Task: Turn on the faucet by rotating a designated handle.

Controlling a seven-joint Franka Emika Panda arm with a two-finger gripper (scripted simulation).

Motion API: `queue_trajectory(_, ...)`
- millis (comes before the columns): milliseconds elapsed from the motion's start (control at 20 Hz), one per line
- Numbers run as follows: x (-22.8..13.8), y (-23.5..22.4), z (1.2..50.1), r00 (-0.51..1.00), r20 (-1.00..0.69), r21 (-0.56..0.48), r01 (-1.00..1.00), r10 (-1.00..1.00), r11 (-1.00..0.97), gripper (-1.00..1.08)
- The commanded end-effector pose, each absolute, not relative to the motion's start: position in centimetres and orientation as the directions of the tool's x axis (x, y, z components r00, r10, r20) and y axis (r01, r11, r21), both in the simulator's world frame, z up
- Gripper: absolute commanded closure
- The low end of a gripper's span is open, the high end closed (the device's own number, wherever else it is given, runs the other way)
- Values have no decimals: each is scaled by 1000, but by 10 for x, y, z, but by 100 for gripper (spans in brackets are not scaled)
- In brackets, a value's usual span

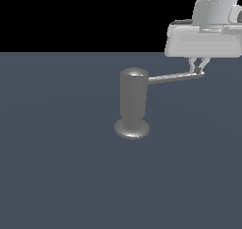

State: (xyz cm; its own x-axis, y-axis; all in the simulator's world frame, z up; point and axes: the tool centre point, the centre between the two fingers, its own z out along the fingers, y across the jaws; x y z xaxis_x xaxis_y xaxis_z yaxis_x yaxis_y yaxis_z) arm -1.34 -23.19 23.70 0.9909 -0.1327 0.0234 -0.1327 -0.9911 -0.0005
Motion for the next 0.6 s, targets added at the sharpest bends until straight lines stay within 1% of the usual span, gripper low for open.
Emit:
queue_trajectory(0,-3,-227,231,992,18,-1,-126,-126,-992,108)
queue_trajectory(550,29,-230,228,991,12,-1,-134,-134,-991,108)
